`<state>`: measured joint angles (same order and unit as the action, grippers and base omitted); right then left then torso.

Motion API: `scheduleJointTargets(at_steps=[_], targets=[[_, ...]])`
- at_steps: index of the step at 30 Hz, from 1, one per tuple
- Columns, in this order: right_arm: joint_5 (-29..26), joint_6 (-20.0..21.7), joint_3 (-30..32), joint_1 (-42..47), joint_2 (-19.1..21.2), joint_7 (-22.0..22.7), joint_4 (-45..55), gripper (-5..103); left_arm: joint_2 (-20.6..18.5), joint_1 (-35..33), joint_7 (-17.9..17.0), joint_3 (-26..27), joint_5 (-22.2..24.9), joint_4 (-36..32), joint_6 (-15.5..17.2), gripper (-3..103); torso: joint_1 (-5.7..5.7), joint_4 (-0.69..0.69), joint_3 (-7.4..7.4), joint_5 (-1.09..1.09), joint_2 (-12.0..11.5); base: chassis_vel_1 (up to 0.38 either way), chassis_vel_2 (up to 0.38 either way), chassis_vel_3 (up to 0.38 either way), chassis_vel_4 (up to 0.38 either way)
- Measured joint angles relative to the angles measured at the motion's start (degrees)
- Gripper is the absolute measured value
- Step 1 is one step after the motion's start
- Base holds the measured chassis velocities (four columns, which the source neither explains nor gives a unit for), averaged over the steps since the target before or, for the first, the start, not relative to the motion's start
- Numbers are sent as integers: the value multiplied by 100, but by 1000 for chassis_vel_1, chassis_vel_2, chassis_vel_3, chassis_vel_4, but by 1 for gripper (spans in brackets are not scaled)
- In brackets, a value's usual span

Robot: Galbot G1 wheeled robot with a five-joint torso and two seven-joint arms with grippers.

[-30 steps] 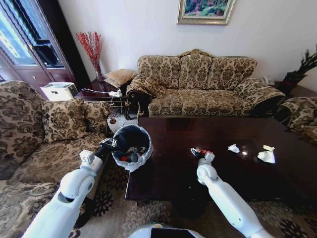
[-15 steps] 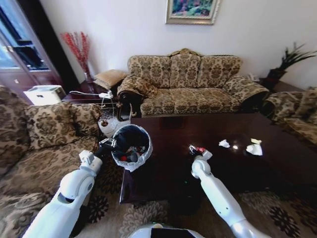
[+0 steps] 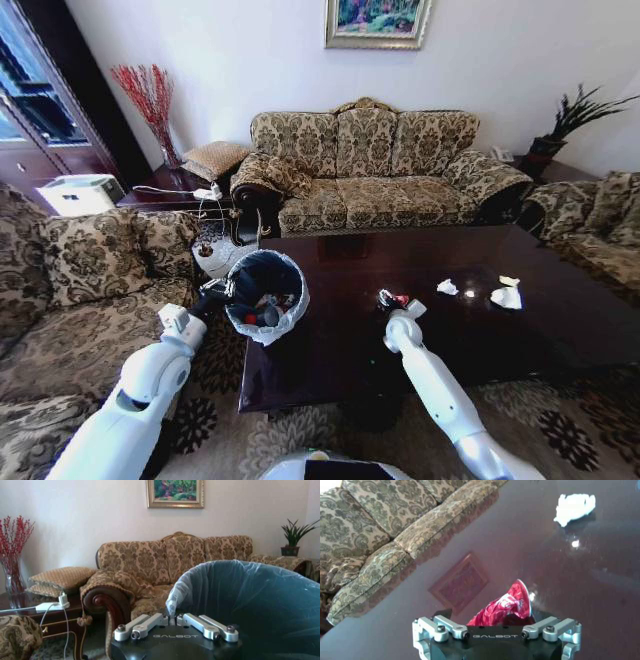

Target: Move to the front of the table and place the trash on the table into the trash bin.

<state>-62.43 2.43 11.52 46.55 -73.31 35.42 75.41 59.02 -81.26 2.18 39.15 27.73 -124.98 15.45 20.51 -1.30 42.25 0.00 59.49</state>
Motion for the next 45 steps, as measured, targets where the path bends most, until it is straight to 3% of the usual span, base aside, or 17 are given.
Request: scheduleJointTargets(at_steps=[9, 11, 14, 17, 21, 25, 28, 38, 45], targets=[[-247, 68, 84, -69, -60, 46, -121, 101, -12, 57, -3, -4, 71, 77, -48, 3, 0, 1, 0, 0, 0, 0, 0, 0, 0], [-249, 70, 84, -72, -51, 36, -129, 96, -13, 61, -3, -7, 76, 87, -51, 3, 0, 1, 0, 0, 0, 0, 0, 0, 0], [-262, 75, 83, -85, -29, 16, -138, 80, -2, 76, -4, -20, 78, 120, -61, 3, 0, 1, 0, 0, 0, 0, 0, 0, 0], [-266, 76, 79, -91, -28, 6, -153, 75, 6, 91, -4, -29, 78, 142, -71, 3, 0, 1, 0, 0, 0, 0, 0, 0, 0], [-266, 75, 67, -94, -32, -23, -178, 53, 9, 112, -4, -31, 78, 171, -74, 3, 0, 1, 0, 0, 0, 0, 0, 0, 0], [-261, 73, 65, -94, -36, -51, -193, 47, 6, 120, -2, -31, 80, 188, -81, 3, 0, 1, 0, -1, 0, 0, 0, 0, 0], [-252, 70, 62, -94, -37, -84, -201, 34, 4, 126, 0, -30, 80, 200, -90, 3, 0, 0, -1, -1, 0, 0, 0, 0, 0], [-140, 65, 30, -62, 5, -174, -192, 12, 19, 123, 20, -31, 79, 215, -113, 3, -1, 0, -1, -1, 1, 0, 0, 0, 0], [-94, 58, -27, -55, 30, -177, -180, 10, 3, 116, 24, -18, 79, 214, -129, 3, -1, 1, 0, 0, 1, 0, 0, 0, 0]])
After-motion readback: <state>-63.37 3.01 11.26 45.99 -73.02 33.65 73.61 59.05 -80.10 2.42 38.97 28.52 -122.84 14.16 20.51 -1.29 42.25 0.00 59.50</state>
